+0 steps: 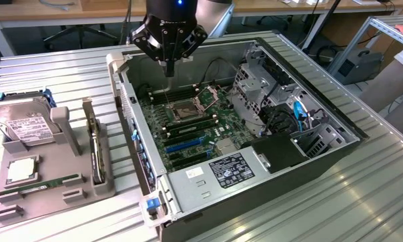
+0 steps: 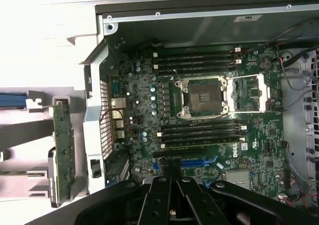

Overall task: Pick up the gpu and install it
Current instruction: 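Reach for the gpu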

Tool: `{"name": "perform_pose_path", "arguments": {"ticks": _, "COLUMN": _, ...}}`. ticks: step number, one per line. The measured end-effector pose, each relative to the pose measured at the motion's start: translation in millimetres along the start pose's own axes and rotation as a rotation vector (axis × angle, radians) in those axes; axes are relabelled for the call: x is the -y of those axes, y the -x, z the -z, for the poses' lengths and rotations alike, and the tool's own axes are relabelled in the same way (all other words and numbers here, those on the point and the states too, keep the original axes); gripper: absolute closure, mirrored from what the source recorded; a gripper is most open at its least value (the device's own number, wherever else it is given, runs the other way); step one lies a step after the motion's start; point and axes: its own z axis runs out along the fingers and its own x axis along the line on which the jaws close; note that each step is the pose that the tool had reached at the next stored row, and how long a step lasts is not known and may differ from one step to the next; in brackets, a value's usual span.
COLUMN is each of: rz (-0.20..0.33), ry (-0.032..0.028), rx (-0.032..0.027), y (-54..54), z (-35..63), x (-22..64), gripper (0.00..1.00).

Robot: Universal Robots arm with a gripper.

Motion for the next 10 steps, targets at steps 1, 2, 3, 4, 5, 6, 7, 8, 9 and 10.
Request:
{"name": "perform_pose_path", "arguments": {"ticks": 1, "rz": 0.000, "ry": 0.0000, "rx": 0.0000, "y": -0.5, "z": 0.0, "x": 0.0, "gripper": 0.89}}
{"name": "perform_pose_path", "arguments": {"ticks": 2, "rz": 0.000, "ry": 0.0000, "rx": 0.0000, "y": -1.1, "z": 0.0, "x": 0.1, "gripper": 0.89}}
{"name": "perform_pose_path", "arguments": {"ticks": 3, "rz": 0.000, "ry": 0.0001, "rx": 0.0000, "y": -1.6, "z": 0.0, "x": 0.1, "gripper": 0.89}}
{"name": "perform_pose_path", "arguments": {"ticks": 4, "rz": 0.000, "ry": 0.0001, "rx": 0.0000, "y": -2.2, "z": 0.0, "x": 0.1, "gripper": 0.89}}
{"name": "perform_pose_path", "arguments": {"ticks": 5, "rz": 0.000, "ry": 0.0001, "rx": 0.0000, "y": -2.6, "z": 0.1, "x": 0.2, "gripper": 0.89}}
{"name": "perform_pose_path", "arguments": {"ticks": 6, "rz": 0.000, "ry": 0.0000, "rx": 0.0000, "y": -3.1, "z": 0.1, "x": 0.2, "gripper": 0.89}}
{"name": "perform_pose_path", "arguments": {"ticks": 7, "rz": 0.000, "ry": 0.0000, "rx": 0.0000, "y": -3.6, "z": 0.1, "x": 0.2, "gripper": 0.89}}
{"name": "perform_pose_path", "arguments": {"ticks": 8, "rz": 0.000, "ry": 0.0000, "rx": 0.0000, "y": -4.1, "z": 0.1, "x": 0.3, "gripper": 0.89}}
{"name": "perform_pose_path", "arguments": {"ticks": 9, "rz": 0.000, "ry": 0.0000, "rx": 0.0000, "y": -4.5, "z": 0.1, "x": 0.3, "gripper": 0.89}}
{"name": "perform_pose_path", "arguments": {"ticks": 10, "rz": 0.000, "ry": 0.0000, "rx": 0.0000, "y": -4.9, "z": 0.1, "x": 0.4, "gripper": 0.89}}
